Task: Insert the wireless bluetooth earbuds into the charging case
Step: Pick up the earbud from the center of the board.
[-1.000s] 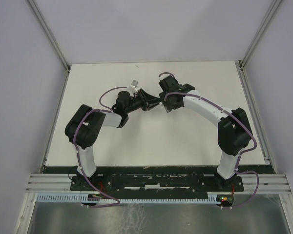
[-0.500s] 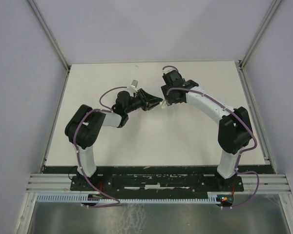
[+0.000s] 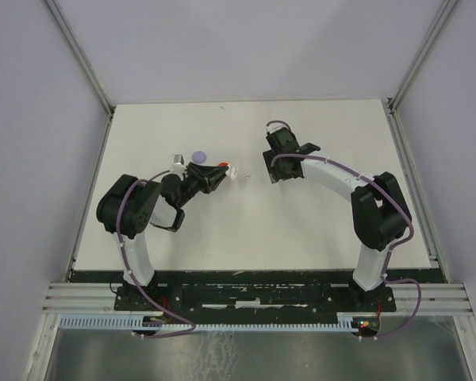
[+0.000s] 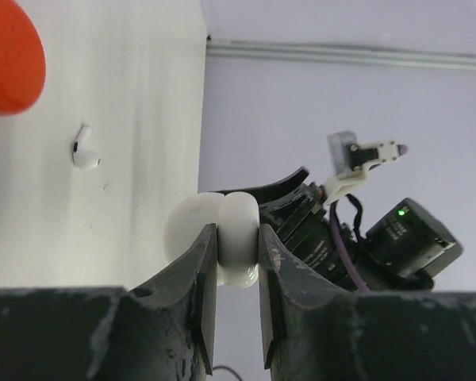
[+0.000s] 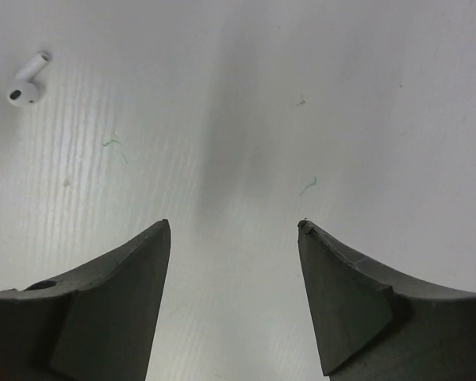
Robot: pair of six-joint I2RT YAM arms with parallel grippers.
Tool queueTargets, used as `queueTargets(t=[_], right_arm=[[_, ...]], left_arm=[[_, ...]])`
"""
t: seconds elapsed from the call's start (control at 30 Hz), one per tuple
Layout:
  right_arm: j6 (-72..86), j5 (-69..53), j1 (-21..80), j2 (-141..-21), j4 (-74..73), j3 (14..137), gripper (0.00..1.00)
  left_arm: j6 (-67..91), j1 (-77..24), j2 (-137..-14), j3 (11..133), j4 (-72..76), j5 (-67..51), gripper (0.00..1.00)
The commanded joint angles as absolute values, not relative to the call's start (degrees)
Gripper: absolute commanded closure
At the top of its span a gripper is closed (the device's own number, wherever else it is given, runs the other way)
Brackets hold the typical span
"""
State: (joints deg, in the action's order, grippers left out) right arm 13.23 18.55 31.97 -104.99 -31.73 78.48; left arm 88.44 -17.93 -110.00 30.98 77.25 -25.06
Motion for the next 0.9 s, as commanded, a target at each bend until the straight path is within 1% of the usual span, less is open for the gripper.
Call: queueTargets(t=[0.0, 0.33, 0.87], right_arm=[[14.43, 13.70, 32.21, -108.06, -25.05, 80.59, 0.27], [14.02, 13.10, 35.27, -117.47, -24.11, 88.72, 0.27], [14.21, 13.18, 37.06, -122.80, -22.50, 93.36, 0.28]], left_arm=[[94.75, -16.55, -108.42, 28.47, 92.37, -20.57, 0.97], [96.66, -13.90, -108.30, 25.61, 96.80, -20.39, 0.97], [97.16, -11.89, -109.17, 24.33, 99.08, -21.05, 0.97]])
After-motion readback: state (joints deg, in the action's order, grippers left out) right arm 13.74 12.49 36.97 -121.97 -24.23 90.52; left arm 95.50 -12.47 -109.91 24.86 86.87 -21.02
